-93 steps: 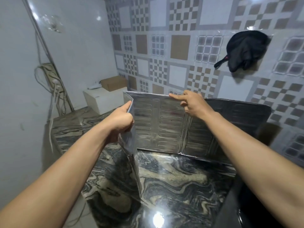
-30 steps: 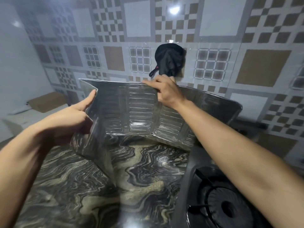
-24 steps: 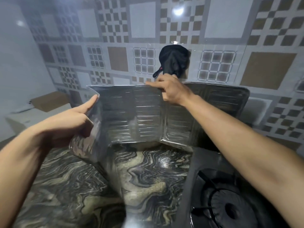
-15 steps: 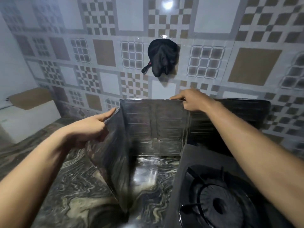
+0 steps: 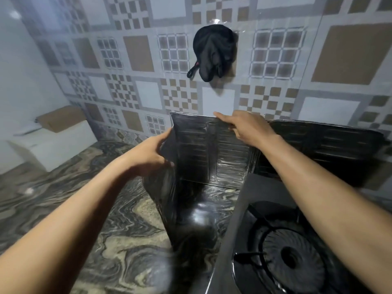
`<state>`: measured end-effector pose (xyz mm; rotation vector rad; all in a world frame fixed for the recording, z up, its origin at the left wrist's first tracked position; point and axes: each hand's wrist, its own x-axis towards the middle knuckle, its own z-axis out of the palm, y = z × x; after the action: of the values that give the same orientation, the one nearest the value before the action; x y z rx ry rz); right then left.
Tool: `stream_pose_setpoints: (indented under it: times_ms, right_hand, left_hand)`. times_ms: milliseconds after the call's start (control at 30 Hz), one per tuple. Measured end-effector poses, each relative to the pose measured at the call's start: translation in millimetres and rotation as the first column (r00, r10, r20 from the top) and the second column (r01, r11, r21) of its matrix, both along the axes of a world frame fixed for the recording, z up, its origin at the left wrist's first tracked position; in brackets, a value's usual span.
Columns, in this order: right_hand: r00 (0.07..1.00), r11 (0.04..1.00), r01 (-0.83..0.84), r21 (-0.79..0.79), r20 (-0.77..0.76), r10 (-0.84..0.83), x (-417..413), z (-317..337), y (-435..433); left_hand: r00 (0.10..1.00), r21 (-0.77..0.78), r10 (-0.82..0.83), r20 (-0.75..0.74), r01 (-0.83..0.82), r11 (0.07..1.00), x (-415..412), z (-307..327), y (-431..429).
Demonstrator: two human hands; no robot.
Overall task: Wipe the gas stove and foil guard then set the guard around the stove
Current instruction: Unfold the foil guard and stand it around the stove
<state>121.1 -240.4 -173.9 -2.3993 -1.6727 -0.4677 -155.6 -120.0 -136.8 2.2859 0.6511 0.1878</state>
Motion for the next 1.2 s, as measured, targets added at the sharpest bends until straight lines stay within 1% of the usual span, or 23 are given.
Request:
stream_pose_setpoints:
  times_ms: [67, 167, 267, 333, 500, 567, 667, 733, 800, 900, 967, 1033, 1067, 1133, 1167, 1200]
  right_hand:
    - [1.0, 1.0, 0.012, -0.005, -0.009, -0.012, 2.1, 2.0, -12.3]
    - [0.998, 0.998, 0.055, 0.012, 0.006, -0.055, 10.1, 9.4, -42.8]
    - [0.993, 0.994, 0.112, 0.012, 0.032, -0.112, 18.8, 15.8, -74.2]
    - [0.991, 0.991, 0.137, -0.008, 0.011, -0.137, 23.3, 18.4, -91.2]
    - [0.976, 0.98, 0.201, 0.0, -0.083, -0.201, 36.2, 26.2, -131.3]
    - [0.971, 0.975, 0.222, -0.007, -0.09, -0.222, 45.1, 28.6, -147.5]
    - [0.968, 0.968, 0.251, -0.012, -0.022, -0.251, 54.5, 34.4, -163.4]
    - [0.967, 0.969, 0.247, 0.015, 0.055, -0.248, 55.0, 38.2, -160.8]
    - [0.973, 0.977, 0.21, 0.044, 0.084, -0.213, 53.1, 38.1, -147.9]
    - [0.981, 0.986, 0.161, 0.038, 0.106, -0.164, 53.9, 25.8, -126.5]
    - [0.973, 0.983, 0.174, 0.058, 0.142, -0.18, 58.6, 14.5, -120.1]
    - [0.968, 0.978, 0.187, 0.091, 0.155, -0.199, 64.1, 4.6, -119.8]
    - [0.972, 0.978, 0.186, 0.096, 0.128, -0.198, 66.1, 0.8, -121.8]
    - [0.982, 0.975, 0.19, 0.117, -0.021, -0.189, 70.4, -1.8, -127.7]
    - [0.981, 0.974, 0.188, 0.123, -0.072, -0.18, 73.1, -1.5, -132.1]
    - [0.983, 0.977, 0.174, 0.119, -0.081, -0.165, 75.5, -0.4, -137.6]
  left_hand:
    - [0.999, 0.095, 0.034, -0.029, -0.031, 0.995, 3.0, 3.4, -3.6]
    - [0.999, 0.095, 0.033, -0.031, -0.03, 0.995, 13.0, 5.9, -6.2]
    - [0.993, 0.13, 0.008, -0.118, 0.008, 0.991, 30.8, 4.5, -11.0]
    - [0.985, 0.154, 0.007, -0.171, 0.02, 0.988, 43.6, 4.0, -17.0]
    - [0.977, 0.145, -0.122, -0.175, 0.148, 0.978, 73.8, 15.3, -39.8]
    - [0.977, 0.08, -0.158, -0.145, 0.17, 0.982, 81.8, 19.6, -46.1]
    - [0.979, -0.041, -0.175, -0.104, 0.172, 0.984, 90.0, 20.7, -55.5]
    - [0.978, -0.071, -0.177, -0.106, 0.17, 0.983, 94.6, 20.4, -58.8]
    - [0.981, -0.068, -0.153, -0.12, 0.146, 0.987, 99.2, 17.2, -58.9]
    - [0.977, -0.039, -0.11, -0.183, 0.105, 0.994, 103.8, 10.5, -56.9]
    - [0.966, -0.014, -0.114, -0.23, 0.113, 0.993, 105.2, 6.1, -57.5]
    - [0.962, -0.033, -0.134, -0.237, 0.129, 0.991, 105.8, 3.2, -60.3]
    - [0.963, -0.054, -0.155, -0.219, 0.147, 0.988, 105.8, 2.5, -62.5]
    - [0.968, -0.089, -0.187, -0.168, 0.174, 0.981, 105.1, 4.2, -66.8]
    - [0.971, -0.105, -0.188, -0.147, 0.174, 0.979, 105.5, 5.5, -68.0]
    - [0.973, -0.116, -0.187, -0.135, 0.172, 0.978, 105.4, 7.8, -70.0]
